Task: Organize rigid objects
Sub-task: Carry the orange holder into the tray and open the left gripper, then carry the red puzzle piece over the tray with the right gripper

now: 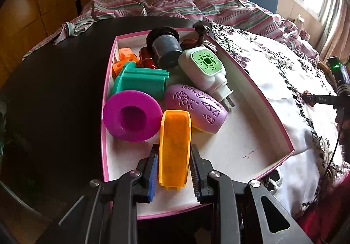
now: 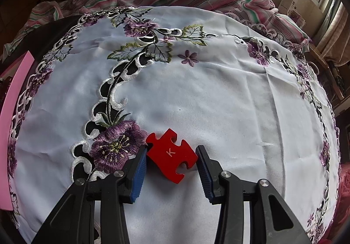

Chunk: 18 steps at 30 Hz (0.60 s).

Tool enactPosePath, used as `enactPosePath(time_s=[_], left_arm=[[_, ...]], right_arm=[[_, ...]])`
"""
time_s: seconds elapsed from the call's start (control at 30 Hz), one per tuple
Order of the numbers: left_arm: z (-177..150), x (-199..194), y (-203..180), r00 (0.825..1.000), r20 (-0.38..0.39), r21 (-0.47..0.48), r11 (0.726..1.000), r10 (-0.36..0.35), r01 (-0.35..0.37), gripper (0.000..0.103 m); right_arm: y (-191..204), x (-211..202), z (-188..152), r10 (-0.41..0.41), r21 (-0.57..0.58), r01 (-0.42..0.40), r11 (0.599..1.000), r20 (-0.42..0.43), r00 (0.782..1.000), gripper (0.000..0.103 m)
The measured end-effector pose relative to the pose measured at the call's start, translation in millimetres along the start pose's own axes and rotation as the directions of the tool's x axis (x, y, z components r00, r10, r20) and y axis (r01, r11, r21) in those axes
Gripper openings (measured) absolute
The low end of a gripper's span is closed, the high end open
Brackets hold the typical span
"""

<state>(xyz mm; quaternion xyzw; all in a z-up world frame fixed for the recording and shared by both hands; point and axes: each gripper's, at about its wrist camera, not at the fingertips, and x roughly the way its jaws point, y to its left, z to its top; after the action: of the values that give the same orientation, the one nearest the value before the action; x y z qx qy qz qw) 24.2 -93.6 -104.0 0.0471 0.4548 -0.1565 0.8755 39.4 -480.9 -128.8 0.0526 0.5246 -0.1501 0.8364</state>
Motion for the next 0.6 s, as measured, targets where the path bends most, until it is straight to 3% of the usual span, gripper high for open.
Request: enactPosePath(time_s=[0.6], left_arm=[[1.4, -20.5, 3.1, 0.997, 0.067, 0.004, 1.0, 0.03, -0.03, 0.031]], right_arm=[[0.3, -0.3, -1.2, -0.003, 0.002, 0.003, 1.0, 0.004, 1.0, 0.044]])
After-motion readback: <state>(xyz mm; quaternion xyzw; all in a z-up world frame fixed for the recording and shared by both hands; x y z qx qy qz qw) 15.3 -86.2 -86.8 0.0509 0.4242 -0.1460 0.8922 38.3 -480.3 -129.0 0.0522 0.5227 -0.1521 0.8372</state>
